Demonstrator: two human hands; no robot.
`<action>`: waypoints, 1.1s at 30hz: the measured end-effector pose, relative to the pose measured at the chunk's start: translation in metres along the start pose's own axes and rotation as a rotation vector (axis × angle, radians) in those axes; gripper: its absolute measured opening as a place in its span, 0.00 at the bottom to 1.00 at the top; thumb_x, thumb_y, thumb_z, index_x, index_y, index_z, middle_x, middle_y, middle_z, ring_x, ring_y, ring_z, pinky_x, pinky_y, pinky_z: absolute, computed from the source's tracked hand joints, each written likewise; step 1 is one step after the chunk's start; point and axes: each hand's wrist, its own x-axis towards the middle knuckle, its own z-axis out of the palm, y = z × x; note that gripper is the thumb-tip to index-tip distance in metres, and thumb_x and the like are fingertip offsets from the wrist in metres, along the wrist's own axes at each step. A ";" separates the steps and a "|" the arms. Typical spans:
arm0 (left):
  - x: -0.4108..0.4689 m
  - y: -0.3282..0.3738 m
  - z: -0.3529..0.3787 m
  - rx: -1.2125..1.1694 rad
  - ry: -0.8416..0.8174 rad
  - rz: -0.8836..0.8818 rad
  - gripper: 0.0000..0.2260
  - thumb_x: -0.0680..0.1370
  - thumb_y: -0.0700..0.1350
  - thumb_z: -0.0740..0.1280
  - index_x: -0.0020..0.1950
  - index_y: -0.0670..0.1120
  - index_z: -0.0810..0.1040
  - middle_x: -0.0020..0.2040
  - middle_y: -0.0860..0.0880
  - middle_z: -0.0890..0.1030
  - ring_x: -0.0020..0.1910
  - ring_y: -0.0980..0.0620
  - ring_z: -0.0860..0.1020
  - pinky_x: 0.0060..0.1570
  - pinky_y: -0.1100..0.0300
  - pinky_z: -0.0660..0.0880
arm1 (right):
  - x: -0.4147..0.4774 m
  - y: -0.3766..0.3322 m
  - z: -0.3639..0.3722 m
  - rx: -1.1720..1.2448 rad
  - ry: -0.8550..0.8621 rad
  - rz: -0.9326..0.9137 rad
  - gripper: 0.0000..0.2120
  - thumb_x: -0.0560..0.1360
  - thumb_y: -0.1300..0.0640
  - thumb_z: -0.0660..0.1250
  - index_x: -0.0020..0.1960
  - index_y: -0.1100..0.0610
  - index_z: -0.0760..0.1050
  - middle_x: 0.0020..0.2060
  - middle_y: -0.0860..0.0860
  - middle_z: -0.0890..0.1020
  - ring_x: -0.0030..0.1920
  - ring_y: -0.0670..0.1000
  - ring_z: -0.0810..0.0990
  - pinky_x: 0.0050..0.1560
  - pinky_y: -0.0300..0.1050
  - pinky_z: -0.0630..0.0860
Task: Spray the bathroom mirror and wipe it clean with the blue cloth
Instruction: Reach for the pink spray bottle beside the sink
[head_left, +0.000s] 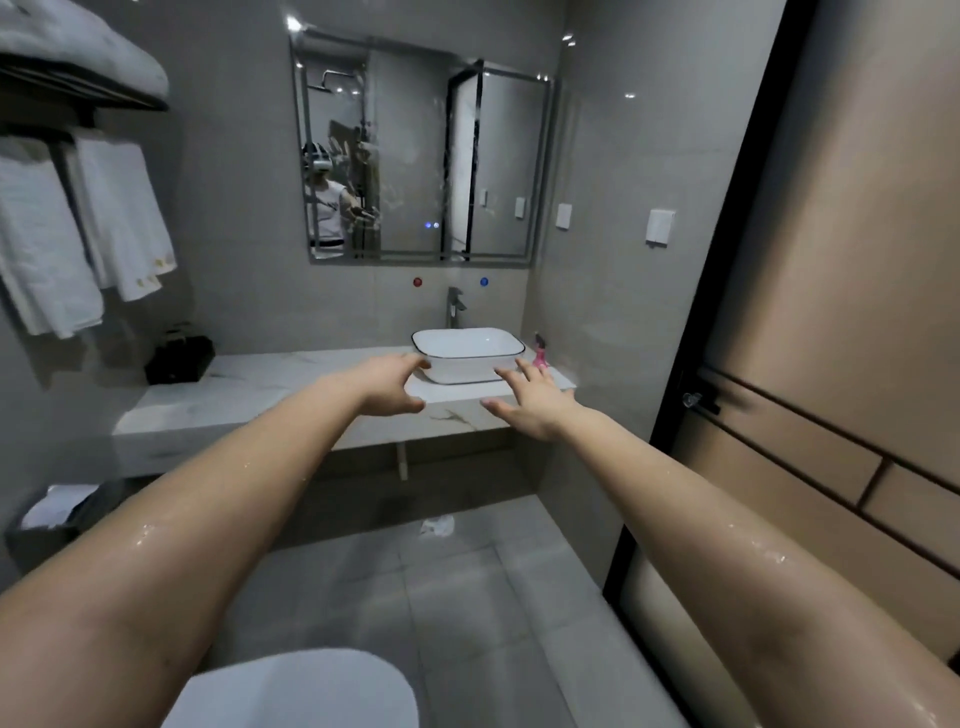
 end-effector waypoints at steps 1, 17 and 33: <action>0.023 -0.007 -0.002 0.007 0.000 0.009 0.27 0.75 0.47 0.67 0.73 0.48 0.62 0.71 0.47 0.68 0.67 0.47 0.68 0.65 0.54 0.67 | 0.023 0.002 -0.001 0.012 0.014 0.013 0.32 0.77 0.36 0.53 0.76 0.45 0.50 0.77 0.49 0.46 0.77 0.57 0.44 0.71 0.67 0.50; 0.341 -0.023 0.065 0.147 -0.069 0.023 0.27 0.75 0.50 0.65 0.73 0.50 0.60 0.71 0.48 0.67 0.68 0.45 0.66 0.65 0.50 0.65 | 0.301 0.154 0.030 0.075 -0.007 -0.052 0.32 0.78 0.39 0.55 0.77 0.49 0.50 0.77 0.49 0.46 0.77 0.50 0.44 0.73 0.59 0.48; 0.608 -0.012 0.122 0.041 -0.250 -0.114 0.33 0.75 0.49 0.67 0.75 0.51 0.53 0.73 0.48 0.65 0.70 0.46 0.66 0.66 0.52 0.65 | 0.545 0.343 0.056 0.059 -0.101 -0.052 0.34 0.77 0.40 0.59 0.77 0.49 0.50 0.77 0.49 0.45 0.77 0.51 0.47 0.73 0.62 0.53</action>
